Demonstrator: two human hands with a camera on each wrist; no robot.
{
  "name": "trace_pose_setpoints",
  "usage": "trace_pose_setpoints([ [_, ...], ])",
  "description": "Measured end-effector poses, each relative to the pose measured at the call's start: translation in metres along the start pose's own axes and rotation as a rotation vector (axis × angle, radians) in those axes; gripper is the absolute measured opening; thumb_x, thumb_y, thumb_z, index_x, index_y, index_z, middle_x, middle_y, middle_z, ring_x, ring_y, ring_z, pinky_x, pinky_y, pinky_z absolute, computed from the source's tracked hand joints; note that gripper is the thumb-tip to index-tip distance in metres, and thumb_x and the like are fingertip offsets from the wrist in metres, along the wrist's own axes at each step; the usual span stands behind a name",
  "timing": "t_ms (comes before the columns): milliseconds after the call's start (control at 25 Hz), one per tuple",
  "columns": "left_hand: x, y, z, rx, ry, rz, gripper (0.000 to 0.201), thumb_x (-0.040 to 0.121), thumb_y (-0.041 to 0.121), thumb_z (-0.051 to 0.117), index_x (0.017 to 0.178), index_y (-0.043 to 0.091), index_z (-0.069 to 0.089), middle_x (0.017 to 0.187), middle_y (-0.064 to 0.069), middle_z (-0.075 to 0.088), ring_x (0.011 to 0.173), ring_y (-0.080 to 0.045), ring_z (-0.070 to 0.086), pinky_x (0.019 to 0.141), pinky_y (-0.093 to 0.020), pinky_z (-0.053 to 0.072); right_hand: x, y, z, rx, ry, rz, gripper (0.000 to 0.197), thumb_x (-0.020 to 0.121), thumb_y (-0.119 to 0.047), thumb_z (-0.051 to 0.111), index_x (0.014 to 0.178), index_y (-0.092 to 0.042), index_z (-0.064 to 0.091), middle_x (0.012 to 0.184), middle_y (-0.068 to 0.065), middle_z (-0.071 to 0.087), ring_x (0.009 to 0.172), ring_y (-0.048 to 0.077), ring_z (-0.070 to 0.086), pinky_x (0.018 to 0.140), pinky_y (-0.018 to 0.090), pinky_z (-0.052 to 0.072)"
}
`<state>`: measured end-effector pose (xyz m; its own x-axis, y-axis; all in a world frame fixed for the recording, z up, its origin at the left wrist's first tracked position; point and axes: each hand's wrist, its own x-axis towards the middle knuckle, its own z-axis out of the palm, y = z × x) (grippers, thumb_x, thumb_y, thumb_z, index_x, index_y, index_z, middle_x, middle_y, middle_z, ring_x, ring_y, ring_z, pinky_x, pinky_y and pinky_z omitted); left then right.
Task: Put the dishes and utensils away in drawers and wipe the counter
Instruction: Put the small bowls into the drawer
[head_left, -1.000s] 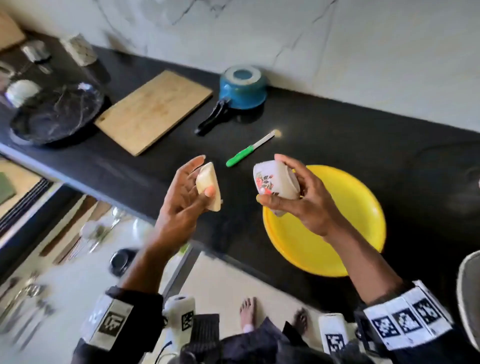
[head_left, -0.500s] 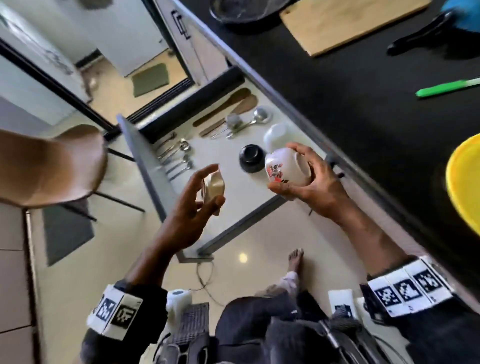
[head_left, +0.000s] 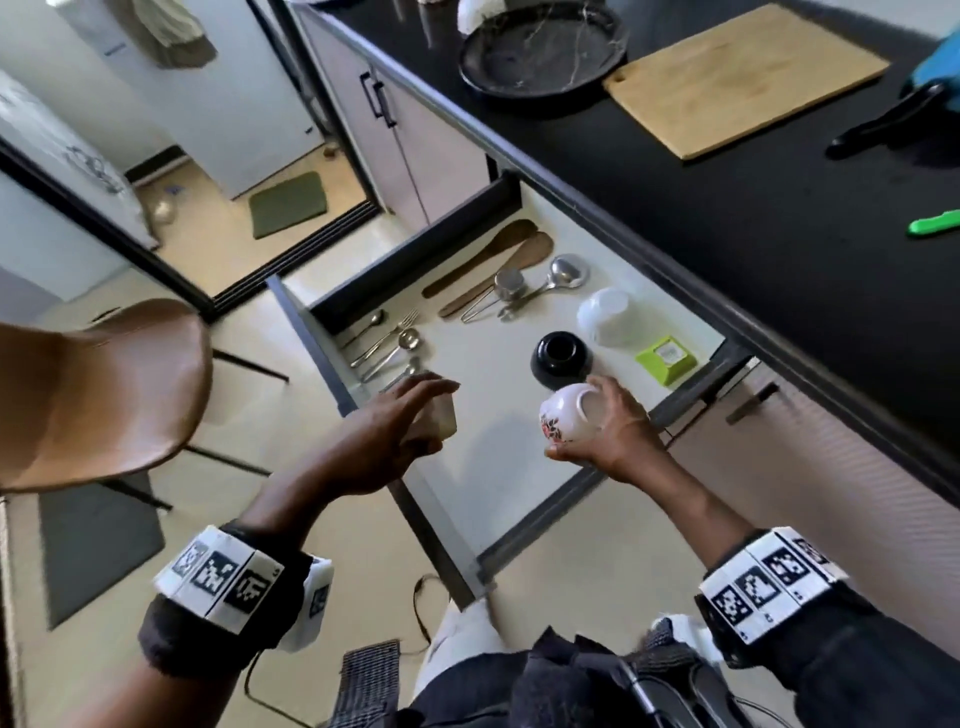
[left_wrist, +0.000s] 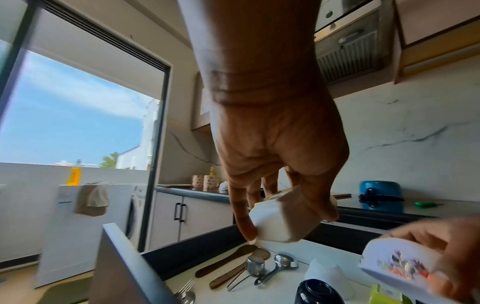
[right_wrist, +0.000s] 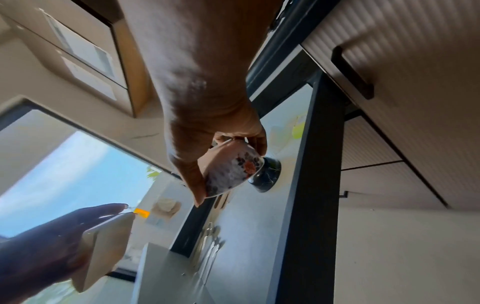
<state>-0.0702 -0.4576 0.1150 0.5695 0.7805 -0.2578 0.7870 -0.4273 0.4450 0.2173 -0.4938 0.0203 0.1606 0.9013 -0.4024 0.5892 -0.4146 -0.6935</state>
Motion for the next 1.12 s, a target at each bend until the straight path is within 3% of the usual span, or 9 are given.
trace_pose_setpoints([
  [160, 0.06, -0.042, -0.031, 0.259, -0.162, 0.136, 0.072, 0.092, 0.028, 0.062, 0.151, 0.033, 0.021, 0.157, 0.004, 0.022, 0.137, -0.021, 0.034, 0.101, -0.036, 0.048, 0.038, 0.0, 0.021, -0.103, 0.191, 0.296, 0.105, 0.055, -0.038, 0.091, 0.14, -0.018, 0.032, 0.134, 0.015, 0.045, 0.122, 0.033, 0.047, 0.098, 0.035, 0.039],
  [240, 0.089, -0.051, -0.041, 0.315, -0.189, 0.211, 0.075, 0.092, 0.029, 0.062, 0.153, 0.033, 0.018, 0.158, 0.004, 0.021, 0.139, -0.021, 0.031, 0.101, -0.038, 0.047, 0.051, 0.004, 0.026, -0.148, 0.262, 0.356, 0.105, 0.053, -0.037, 0.092, 0.138, -0.018, 0.033, 0.132, 0.017, 0.045, 0.122, 0.034, 0.047, 0.098, 0.036, 0.04],
  [440, 0.143, -0.051, -0.024, 0.394, -0.359, 0.428, 0.078, 0.093, 0.028, 0.062, 0.155, 0.029, 0.015, 0.157, 0.003, 0.026, 0.141, -0.022, 0.029, 0.104, -0.038, 0.043, 0.065, 0.012, 0.037, -0.289, 0.267, 0.395, 0.105, 0.053, -0.033, 0.092, 0.139, -0.016, 0.032, 0.135, 0.015, 0.041, 0.124, 0.035, 0.045, 0.102, 0.042, 0.04],
  [600, 0.17, -0.056, 0.0, 0.419, -0.47, 0.477, 0.078, 0.091, 0.026, 0.064, 0.154, 0.026, 0.017, 0.152, 0.002, 0.033, 0.134, -0.023, 0.037, 0.099, -0.041, 0.048, 0.083, 0.016, 0.034, -0.379, 0.26, 0.389, 0.097, 0.055, -0.028, 0.091, 0.133, -0.017, 0.035, 0.133, 0.011, 0.039, 0.118, 0.035, 0.051, 0.093, 0.042, 0.047],
  [920, 0.196, -0.066, 0.024, 0.485, -0.61, 0.573, 0.065, 0.092, 0.027, 0.063, 0.148, 0.03, 0.031, 0.151, 0.006, 0.032, 0.132, -0.021, 0.04, 0.096, -0.036, 0.047, 0.103, 0.023, 0.041, -0.424, 0.272, 0.413, 0.089, 0.066, -0.018, 0.084, 0.139, -0.015, 0.034, 0.134, 0.014, 0.037, 0.116, 0.038, 0.05, 0.091, 0.042, 0.048],
  [1000, 0.202, -0.068, 0.03, 0.473, -0.624, 0.609, 0.064, 0.092, 0.027, 0.063, 0.148, 0.03, 0.032, 0.152, 0.006, 0.031, 0.133, -0.02, 0.038, 0.098, -0.036, 0.046, 0.107, 0.018, 0.04, -0.438, 0.266, 0.415, 0.094, 0.067, -0.02, 0.084, 0.144, -0.016, 0.03, 0.139, 0.013, 0.034, 0.12, 0.037, 0.049, 0.09, 0.041, 0.047],
  [1120, 0.214, -0.065, 0.04, 0.483, -0.65, 0.731, 0.062, 0.092, 0.028, 0.062, 0.147, 0.029, 0.034, 0.153, 0.004, 0.032, 0.134, -0.021, 0.038, 0.096, -0.036, 0.044, 0.095, 0.016, 0.04, -0.353, 0.273, 0.486, 0.113, 0.063, -0.028, 0.088, 0.152, -0.019, 0.018, 0.153, 0.012, 0.023, 0.136, 0.036, 0.034, 0.104, 0.043, 0.039],
])
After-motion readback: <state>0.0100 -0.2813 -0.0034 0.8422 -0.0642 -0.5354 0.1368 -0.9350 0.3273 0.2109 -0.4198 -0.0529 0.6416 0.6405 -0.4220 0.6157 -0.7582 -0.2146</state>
